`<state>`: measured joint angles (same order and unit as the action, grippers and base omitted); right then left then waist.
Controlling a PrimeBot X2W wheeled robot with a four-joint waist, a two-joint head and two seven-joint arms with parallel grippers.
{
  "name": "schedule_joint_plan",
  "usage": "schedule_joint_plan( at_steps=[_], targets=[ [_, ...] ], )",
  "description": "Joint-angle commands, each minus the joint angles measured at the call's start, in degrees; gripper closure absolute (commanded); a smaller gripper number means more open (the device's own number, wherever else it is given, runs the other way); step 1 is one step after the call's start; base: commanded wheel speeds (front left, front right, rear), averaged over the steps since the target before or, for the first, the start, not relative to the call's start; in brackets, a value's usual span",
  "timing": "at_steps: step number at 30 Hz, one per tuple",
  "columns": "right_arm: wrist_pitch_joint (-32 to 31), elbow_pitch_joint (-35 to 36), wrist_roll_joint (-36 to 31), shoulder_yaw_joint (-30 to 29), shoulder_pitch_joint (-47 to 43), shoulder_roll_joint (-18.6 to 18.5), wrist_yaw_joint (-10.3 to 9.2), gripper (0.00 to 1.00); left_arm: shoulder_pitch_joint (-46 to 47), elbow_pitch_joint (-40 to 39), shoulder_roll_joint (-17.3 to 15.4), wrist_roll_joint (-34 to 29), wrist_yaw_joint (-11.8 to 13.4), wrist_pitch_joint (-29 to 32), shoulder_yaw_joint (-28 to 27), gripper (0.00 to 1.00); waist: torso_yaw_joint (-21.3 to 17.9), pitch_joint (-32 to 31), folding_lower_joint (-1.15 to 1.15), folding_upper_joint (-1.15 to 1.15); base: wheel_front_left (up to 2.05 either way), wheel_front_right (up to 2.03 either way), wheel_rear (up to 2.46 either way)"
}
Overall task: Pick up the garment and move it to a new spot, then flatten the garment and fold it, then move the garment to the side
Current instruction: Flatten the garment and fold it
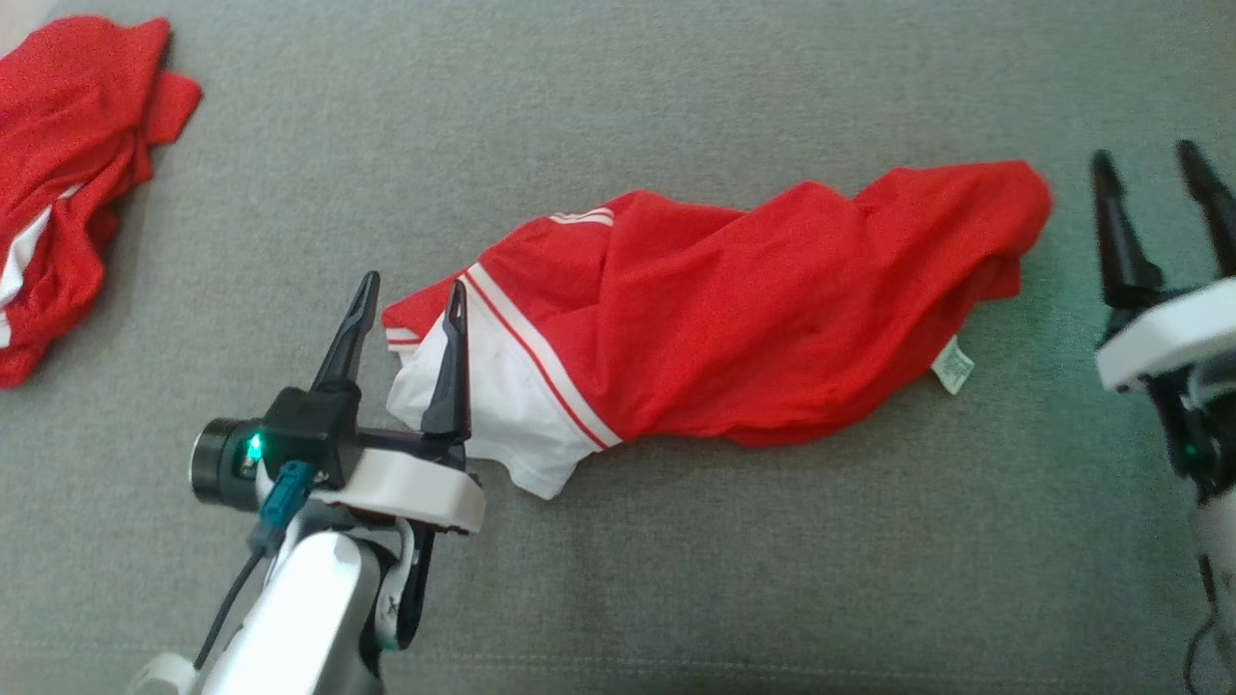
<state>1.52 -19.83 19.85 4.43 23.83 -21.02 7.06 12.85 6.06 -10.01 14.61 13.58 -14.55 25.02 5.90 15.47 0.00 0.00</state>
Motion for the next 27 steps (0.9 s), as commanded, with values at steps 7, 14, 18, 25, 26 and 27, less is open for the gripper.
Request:
schedule_joint_plan(
  at_steps=[7,14,18,25,26,27],
  targets=[
    [0.1,18.8,-7.9,-8.2,-10.2,6.0,0.43,0.00,-0.2,-1.7,-2.4,-0.4,0.3,-0.4,-2.9,0.00,-1.3,-1.9,0.00,0.00,0.00,0.00,0.00],
    [-0.8,30.8,-13.5,-9.3,-21.7,12.9,0.43,0.00,-2.2,-2.8,-3.4,-0.7,1.1,-0.3,-2.8,0.00,-1.9,-4.3,0.00,0.00,0.00,0.00,0.00],
    [-1.8,33.0,-14.3,-7.7,-26.0,14.9,0.43,0.00,-3.5,-3.7,-4.1,-0.8,1.3,0.2,-2.6,0.00,-2.4,-5.1,0.00,0.00,0.00,0.00,0.00],
    [-2.4,33.3,-14.9,-6.9,-27.3,15.9,0.43,0.00,-4.6,-4.5,-4.8,-0.8,1.7,1.1,-2.3,0.00,-3.0,-5.3,0.00,0.00,0.00,0.00,0.00],
    [-2.5,33.2,-14.9,-6.8,-27.3,15.9,0.43,0.00,-4.6,-4.6,-4.8,-0.8,1.8,1.2,-2.3,0.00,-3.0,-5.3,0.00,0.00,0.00,0.00,0.00],
    [-2.5,33.0,-15.0,-6.8,-27.3,16.0,0.43,0.00,-4.7,-4.7,-4.9,-0.8,1.8,1.2,-2.3,0.00,-3.1,-5.3,0.00,0.00,0.00,0.00,0.00]
  ],
)
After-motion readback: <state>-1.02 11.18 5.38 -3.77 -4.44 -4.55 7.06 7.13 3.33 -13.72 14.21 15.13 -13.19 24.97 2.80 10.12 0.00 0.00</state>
